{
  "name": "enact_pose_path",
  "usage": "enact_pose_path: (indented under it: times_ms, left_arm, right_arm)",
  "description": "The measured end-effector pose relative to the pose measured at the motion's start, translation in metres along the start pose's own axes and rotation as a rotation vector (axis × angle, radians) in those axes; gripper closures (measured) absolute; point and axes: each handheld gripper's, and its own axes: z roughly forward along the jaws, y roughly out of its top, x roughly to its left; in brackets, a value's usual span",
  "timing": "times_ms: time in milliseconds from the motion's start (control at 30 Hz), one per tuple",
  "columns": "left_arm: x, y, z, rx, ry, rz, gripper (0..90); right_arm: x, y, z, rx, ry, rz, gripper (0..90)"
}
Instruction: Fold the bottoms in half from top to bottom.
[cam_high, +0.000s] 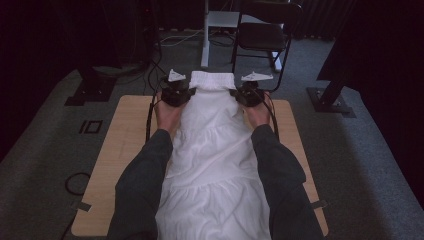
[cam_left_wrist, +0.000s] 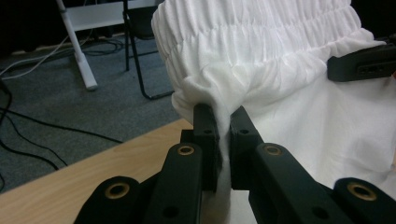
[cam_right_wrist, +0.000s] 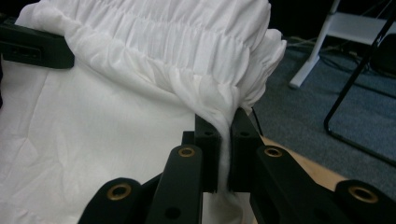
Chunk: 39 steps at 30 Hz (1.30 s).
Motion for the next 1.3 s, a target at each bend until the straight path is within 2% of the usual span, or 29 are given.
enact_pose_path:
  times_ms: [100, 200, 300, 367, 467, 567, 633, 733, 900, 1033, 1200, 1300]
  left_arm:
    - [0.004, 0.005, -0.004, -0.013, -0.001, -0.002, 85.4]
    - [0.009, 0.02, -0.009, -0.033, -0.006, -0.012, 85.5]
    - [0.006, 0.035, -0.015, -0.062, 0.002, 0.001, 85.6]
    - [0.005, 0.04, -0.019, -0.076, 0.0, 0.008, 85.6]
    - [0.002, 0.037, -0.019, -0.065, -0.002, 0.022, 85.6]
    - [0.0, 0.028, -0.016, -0.044, -0.014, 0.022, 85.5]
    - [-0.002, 0.021, -0.016, -0.034, -0.028, 0.019, 85.5]
    - [-0.007, 0.013, -0.02, -0.034, -0.045, 0.031, 85.5]
    - [-0.017, 0.001, -0.033, -0.042, -0.074, 0.058, 85.3]
    - [-0.028, -0.015, -0.048, -0.044, -0.103, 0.082, 85.2]
    - [-0.043, -0.044, -0.069, -0.048, -0.146, 0.094, 84.7]
    - [-0.052, -0.072, -0.079, -0.029, -0.178, 0.07, 84.5]
  right_arm:
    - [0.002, 0.005, -0.001, -0.016, 0.014, -0.006, 84.8]
    - [0.001, 0.011, -0.005, -0.044, 0.021, -0.02, 84.7]
    - [-0.001, 0.024, -0.013, -0.105, 0.022, 0.004, 84.8]
    - [-0.002, 0.031, -0.017, -0.108, 0.028, -0.003, 84.8]
    - [-0.002, 0.034, -0.022, -0.092, 0.032, -0.013, 84.8]
    - [-0.001, 0.028, -0.023, -0.047, 0.031, -0.043, 84.6]
    - [0.0, 0.023, -0.024, -0.031, 0.034, -0.042, 84.6]
    - [0.004, 0.013, -0.027, -0.003, 0.038, -0.063, 84.4]
    - [0.01, -0.002, -0.039, 0.006, 0.059, -0.076, 84.3]
    - [0.017, -0.017, -0.051, 0.003, 0.09, -0.082, 84.1]
    - [0.03, -0.041, -0.068, 0.006, 0.133, -0.09, 84.1]
    - [0.041, -0.064, -0.074, 0.026, 0.169, -0.088, 84.1]
